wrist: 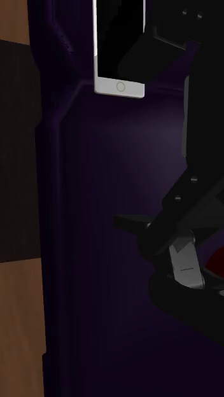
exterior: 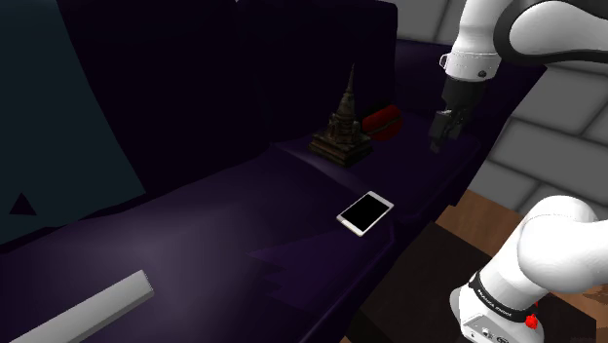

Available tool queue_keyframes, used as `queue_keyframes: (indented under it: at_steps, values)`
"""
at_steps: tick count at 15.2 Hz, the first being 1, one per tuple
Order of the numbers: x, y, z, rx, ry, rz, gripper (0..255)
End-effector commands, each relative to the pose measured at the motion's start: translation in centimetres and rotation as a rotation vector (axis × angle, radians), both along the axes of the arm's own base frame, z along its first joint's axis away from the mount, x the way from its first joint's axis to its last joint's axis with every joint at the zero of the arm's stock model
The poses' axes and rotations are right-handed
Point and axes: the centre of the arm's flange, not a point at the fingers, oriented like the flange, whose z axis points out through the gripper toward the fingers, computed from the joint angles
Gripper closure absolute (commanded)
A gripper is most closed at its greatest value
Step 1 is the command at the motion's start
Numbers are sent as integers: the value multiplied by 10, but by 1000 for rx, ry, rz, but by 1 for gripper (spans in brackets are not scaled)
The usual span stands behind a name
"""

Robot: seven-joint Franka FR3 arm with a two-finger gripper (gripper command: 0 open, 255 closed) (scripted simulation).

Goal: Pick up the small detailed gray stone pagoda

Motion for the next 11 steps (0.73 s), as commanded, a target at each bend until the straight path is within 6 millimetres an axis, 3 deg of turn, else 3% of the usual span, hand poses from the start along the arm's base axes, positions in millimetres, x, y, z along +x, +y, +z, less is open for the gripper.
queue_keyframes:
  at_steps: [1,11]
  values:
    - [0,0,0,0,0,0,0]
    - [87,-39,1,72,-260,224,0]
